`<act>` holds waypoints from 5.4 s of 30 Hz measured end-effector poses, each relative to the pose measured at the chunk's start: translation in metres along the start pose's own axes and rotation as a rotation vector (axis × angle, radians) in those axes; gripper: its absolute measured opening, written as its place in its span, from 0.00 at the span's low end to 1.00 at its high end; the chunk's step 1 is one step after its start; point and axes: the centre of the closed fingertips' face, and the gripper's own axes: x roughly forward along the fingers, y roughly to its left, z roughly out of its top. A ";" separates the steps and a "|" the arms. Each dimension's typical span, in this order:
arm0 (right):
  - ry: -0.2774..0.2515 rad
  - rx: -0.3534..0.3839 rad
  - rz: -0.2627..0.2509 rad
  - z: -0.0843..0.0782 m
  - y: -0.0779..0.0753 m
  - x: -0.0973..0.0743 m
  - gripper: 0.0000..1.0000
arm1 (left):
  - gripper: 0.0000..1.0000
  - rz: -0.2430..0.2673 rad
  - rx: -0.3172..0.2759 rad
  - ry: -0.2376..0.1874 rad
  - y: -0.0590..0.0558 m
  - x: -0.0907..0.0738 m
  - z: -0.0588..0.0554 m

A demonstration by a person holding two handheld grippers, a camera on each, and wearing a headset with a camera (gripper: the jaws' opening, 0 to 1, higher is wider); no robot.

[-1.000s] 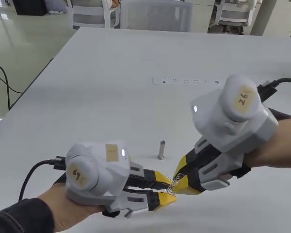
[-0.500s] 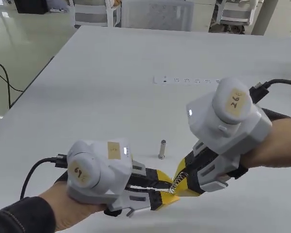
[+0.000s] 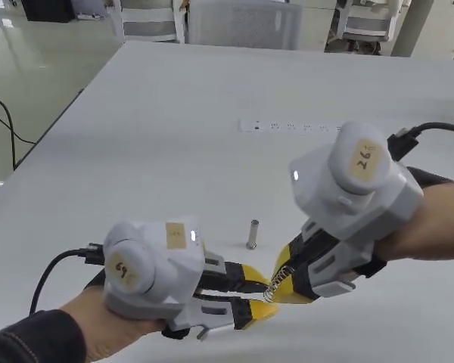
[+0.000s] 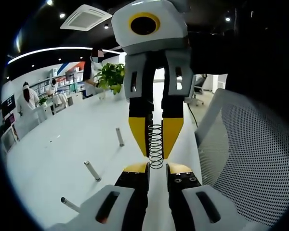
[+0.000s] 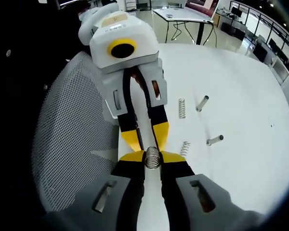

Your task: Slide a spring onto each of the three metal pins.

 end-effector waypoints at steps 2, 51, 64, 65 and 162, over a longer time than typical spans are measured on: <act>0.000 0.005 -0.008 -0.001 -0.002 -0.002 0.13 | 0.12 0.002 -0.009 -0.001 0.001 0.000 -0.001; 0.055 0.144 -0.135 -0.057 -0.040 -0.050 0.13 | 0.65 0.349 -0.230 0.022 0.062 -0.075 -0.062; 0.091 0.168 -0.213 -0.072 -0.077 -0.076 0.13 | 0.68 0.369 -0.227 0.020 0.065 -0.079 -0.061; 0.097 0.173 -0.217 -0.074 -0.081 -0.076 0.13 | 0.69 0.370 -0.227 0.020 0.065 -0.080 -0.062; 0.237 0.264 -0.212 -0.135 -0.140 0.013 0.15 | 0.66 0.402 -0.242 0.036 0.071 -0.089 -0.065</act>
